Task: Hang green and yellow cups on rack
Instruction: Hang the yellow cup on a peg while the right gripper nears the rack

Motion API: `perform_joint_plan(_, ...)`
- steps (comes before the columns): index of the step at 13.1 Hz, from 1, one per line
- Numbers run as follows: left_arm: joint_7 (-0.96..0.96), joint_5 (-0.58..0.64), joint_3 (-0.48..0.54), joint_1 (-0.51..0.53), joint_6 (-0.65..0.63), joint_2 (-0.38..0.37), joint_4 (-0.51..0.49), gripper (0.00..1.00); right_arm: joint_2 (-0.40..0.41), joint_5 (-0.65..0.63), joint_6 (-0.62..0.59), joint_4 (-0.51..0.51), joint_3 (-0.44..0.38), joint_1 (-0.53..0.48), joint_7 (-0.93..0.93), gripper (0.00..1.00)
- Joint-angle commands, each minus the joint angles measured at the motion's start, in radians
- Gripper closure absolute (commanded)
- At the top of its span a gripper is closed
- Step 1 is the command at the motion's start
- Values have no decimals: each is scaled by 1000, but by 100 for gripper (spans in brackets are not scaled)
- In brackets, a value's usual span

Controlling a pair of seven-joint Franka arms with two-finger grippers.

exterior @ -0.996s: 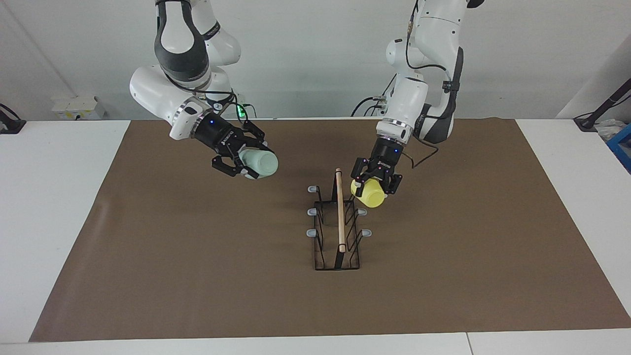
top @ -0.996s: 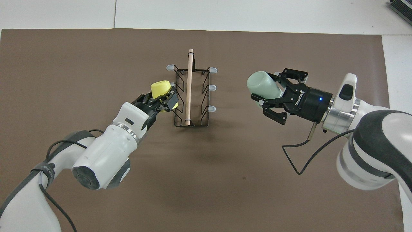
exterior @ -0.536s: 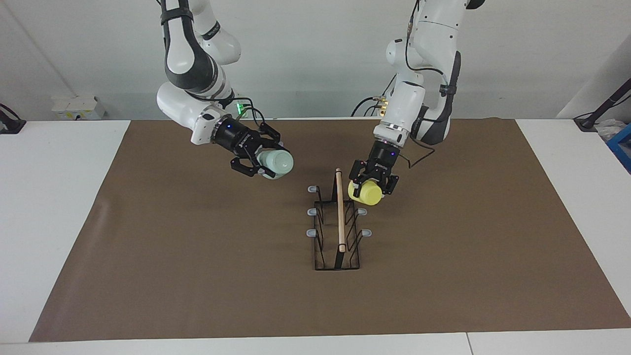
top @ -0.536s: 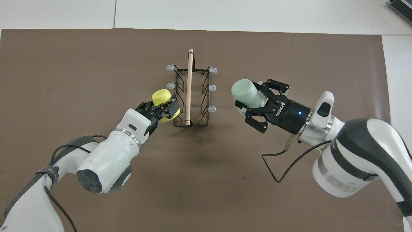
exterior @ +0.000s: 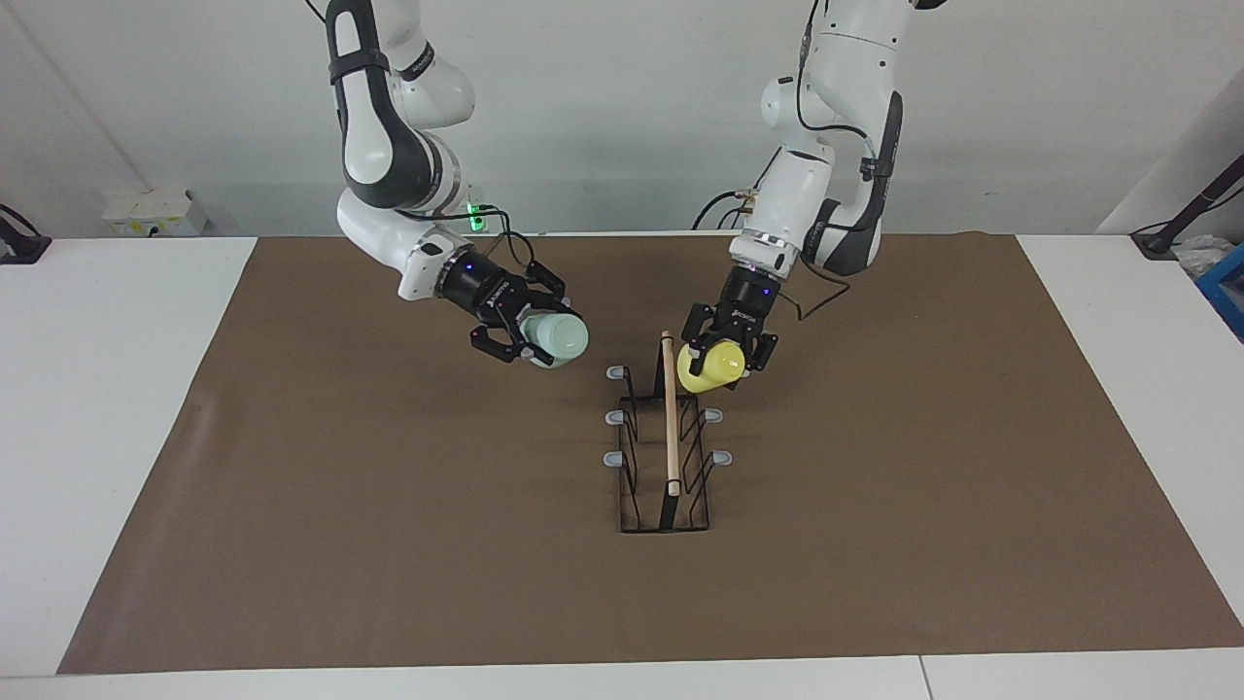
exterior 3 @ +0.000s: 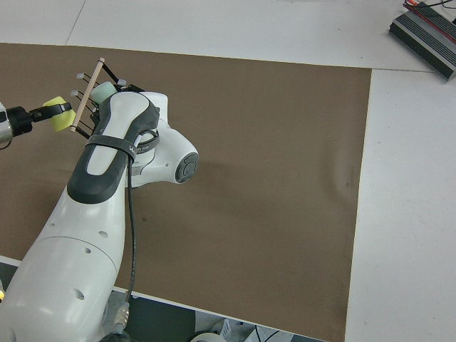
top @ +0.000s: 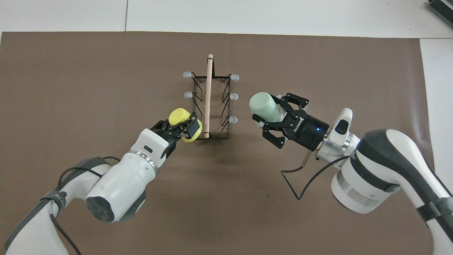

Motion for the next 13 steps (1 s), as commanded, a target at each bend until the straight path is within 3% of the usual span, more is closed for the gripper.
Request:
perform_joint_plan(1, -60, -11, -24, -3, -21, -47, -49, 86, 9, 123, 25, 4, 6, 47, -75, 45)
perform_joint_plan(2, -59, -11, -22, -3, -29, -46, -40, 37, 9, 126, 36, 4, 6, 55, -78, 45)
perform_joint_plan(3, -56, -13, -22, -3, -32, -45, -37, 10, 9, 126, 48, 4, 6, 55, -87, 45)
perform_joint_plan(4, -56, -11, -22, -3, -37, -45, -31, 1, 15, 131, 60, 4, 6, 57, -97, 45)
perform_joint_plan(6, -56, -11, -24, -3, -171, -49, 27, 1, 15, 169, 62, 7, 7, 75, -98, 45)
perform_joint_plan(11, -39, -11, -35, -3, -737, -68, 300, 0, 60, 295, 41, 22, 21, 86, -186, 45)
perform_joint_plan(13, 56, -11, -27, 1, -954, -61, 428, 0, 75, 329, 41, 28, 21, 94, -227, 45)
